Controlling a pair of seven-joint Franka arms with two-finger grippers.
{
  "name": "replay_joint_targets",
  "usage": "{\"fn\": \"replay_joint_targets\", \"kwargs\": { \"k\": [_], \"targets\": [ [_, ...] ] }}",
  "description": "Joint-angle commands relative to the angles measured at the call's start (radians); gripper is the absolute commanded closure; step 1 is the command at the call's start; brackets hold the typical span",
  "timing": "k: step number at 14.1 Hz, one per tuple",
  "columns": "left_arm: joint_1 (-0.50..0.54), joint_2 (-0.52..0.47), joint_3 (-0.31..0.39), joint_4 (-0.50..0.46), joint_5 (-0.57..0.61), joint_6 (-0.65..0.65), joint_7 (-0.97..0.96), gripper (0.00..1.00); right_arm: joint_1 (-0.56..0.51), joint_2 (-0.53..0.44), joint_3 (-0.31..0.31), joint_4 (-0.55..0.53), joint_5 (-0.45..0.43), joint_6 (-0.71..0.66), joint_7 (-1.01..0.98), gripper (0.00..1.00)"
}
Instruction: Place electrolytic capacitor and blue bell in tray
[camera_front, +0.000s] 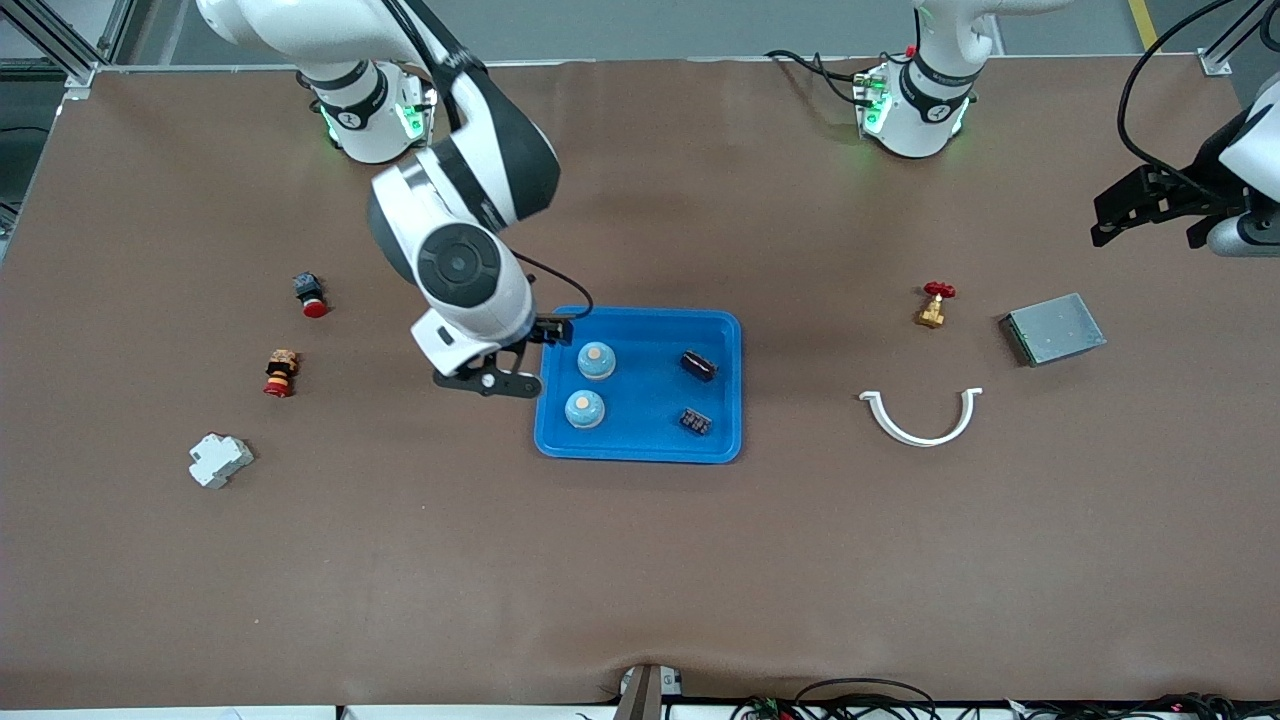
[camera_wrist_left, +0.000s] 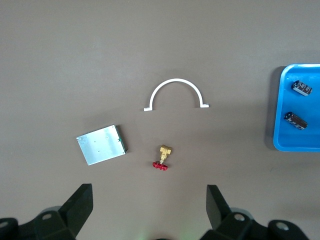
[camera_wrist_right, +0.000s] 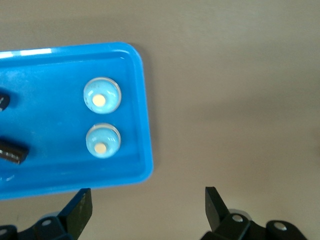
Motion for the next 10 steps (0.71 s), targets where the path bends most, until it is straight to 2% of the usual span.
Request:
{"fn": "replay_joint_targets", "kwargs": {
  "k": [1,6,10],
  "targets": [
    [0.006,-0.004,0.000,0.000,-0.001,0.009,0.021,0.00,-0.024,-0.127,0.009,-0.100,0.015,-0.037,-0.017,0.00],
    [0.004,0.005,0.000,0.008,0.003,0.009,0.019,0.00,-0.127,-0.328,0.012,-0.235,0.015,-0.100,-0.116,0.00],
    [0.004,0.005,0.000,0.008,0.003,0.010,0.019,0.00,-0.226,-0.398,0.012,-0.251,0.006,-0.142,-0.206,0.00]
  ]
}}
